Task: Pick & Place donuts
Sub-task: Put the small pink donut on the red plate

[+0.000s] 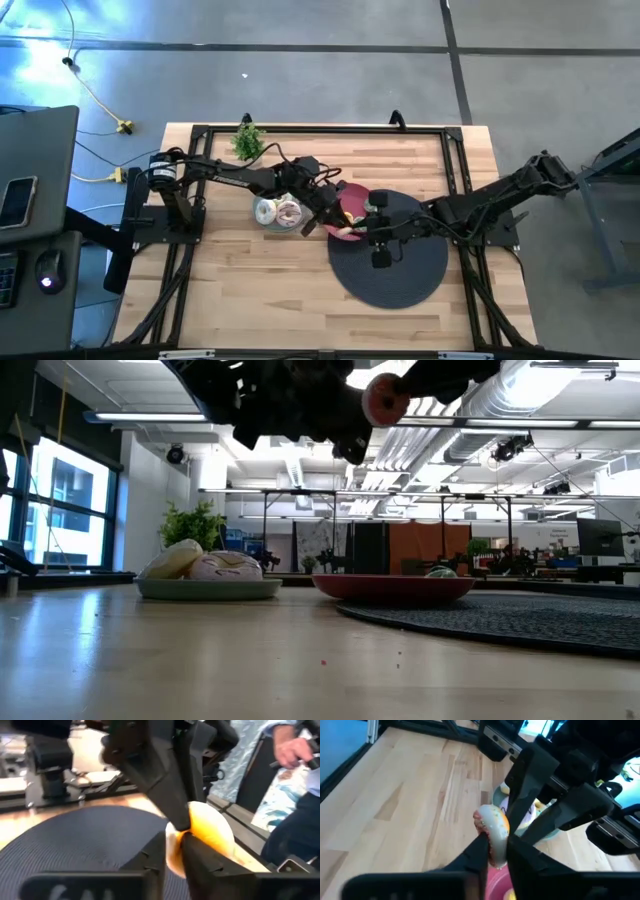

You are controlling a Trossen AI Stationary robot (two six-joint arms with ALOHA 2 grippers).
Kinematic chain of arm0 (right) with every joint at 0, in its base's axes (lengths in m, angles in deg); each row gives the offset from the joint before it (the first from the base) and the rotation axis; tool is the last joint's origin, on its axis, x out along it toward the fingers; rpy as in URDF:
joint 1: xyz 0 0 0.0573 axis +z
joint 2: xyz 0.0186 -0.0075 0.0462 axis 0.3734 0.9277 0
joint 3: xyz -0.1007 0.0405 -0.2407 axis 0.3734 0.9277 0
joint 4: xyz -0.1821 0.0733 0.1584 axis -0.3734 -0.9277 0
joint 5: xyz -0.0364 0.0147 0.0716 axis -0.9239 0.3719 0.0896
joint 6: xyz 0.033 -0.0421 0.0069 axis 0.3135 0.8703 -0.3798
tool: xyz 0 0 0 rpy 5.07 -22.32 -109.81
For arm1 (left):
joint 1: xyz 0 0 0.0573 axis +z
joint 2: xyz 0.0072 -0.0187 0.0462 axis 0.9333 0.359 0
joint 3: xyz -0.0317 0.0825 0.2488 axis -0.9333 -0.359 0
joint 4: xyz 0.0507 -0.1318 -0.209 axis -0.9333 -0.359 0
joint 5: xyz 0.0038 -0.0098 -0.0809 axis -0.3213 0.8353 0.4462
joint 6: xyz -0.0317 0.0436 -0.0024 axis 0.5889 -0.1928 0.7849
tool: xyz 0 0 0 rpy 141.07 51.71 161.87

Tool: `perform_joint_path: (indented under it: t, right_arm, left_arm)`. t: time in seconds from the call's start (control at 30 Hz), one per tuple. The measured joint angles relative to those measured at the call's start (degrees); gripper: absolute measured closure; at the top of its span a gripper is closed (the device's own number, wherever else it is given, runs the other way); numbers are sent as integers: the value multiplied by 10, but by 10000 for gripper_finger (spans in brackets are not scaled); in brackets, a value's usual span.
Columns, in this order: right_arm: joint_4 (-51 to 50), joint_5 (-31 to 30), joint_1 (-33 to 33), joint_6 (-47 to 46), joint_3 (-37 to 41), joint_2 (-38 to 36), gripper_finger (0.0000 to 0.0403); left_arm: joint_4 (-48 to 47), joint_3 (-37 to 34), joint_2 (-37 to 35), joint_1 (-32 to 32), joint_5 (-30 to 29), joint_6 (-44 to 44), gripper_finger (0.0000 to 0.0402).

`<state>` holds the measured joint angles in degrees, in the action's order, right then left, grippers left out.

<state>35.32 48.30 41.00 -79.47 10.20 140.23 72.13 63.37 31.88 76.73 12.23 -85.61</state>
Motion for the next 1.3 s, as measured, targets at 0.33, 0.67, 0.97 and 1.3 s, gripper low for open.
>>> perform_joint_path:
  t: [0.33, 0.67, 0.97, 1.3]
  right_arm:
    - [-78, -16, 1, -138, 0, 1, 391]
    - [-175, 93, -167, -332, 27, 13, 394]
    - [-98, 245, -300, -296, 38, 134, 373]
    - [-115, 241, -329, -273, 37, 154, 338]
  left_arm:
    - [-106, 0, -5, 13, -30, -47, 205]
    - [-231, 1, -159, -6, -227, -226, 165]
    - [-331, 0, -277, -87, -405, -286, 165]
    - [-389, 0, -321, -124, -490, -285, 165]
